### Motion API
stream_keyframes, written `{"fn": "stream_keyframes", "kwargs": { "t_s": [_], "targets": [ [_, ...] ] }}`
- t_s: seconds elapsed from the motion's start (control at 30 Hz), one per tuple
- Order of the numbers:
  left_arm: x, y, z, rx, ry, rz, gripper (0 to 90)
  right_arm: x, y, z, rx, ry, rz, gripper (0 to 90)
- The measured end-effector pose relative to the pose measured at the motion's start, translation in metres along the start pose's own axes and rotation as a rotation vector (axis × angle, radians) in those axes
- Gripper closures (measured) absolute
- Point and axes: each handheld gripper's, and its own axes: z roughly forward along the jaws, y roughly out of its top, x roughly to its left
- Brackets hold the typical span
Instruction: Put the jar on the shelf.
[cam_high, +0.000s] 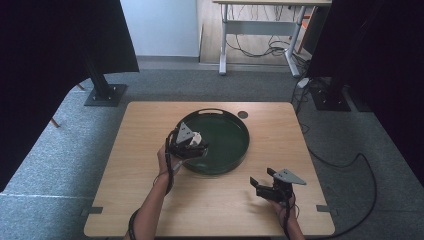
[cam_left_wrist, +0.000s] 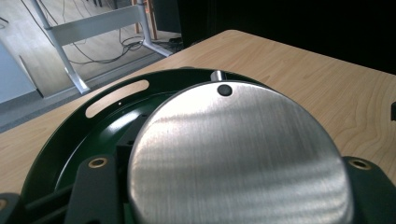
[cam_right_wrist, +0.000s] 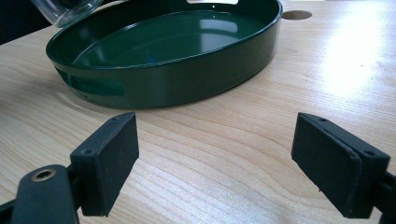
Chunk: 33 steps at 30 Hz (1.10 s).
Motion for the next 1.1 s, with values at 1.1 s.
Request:
{"fn": "stream_keyframes", "kwargs": {
  "t_s": [1.1],
  "targets": [
    [-0.017, -0.007, 0.046, 0.092, -0.022, 0.038, 36.8, 0.001, 0.0, 0.0, 0.005, -0.001, -0.008, 14.6]
  ]
}}
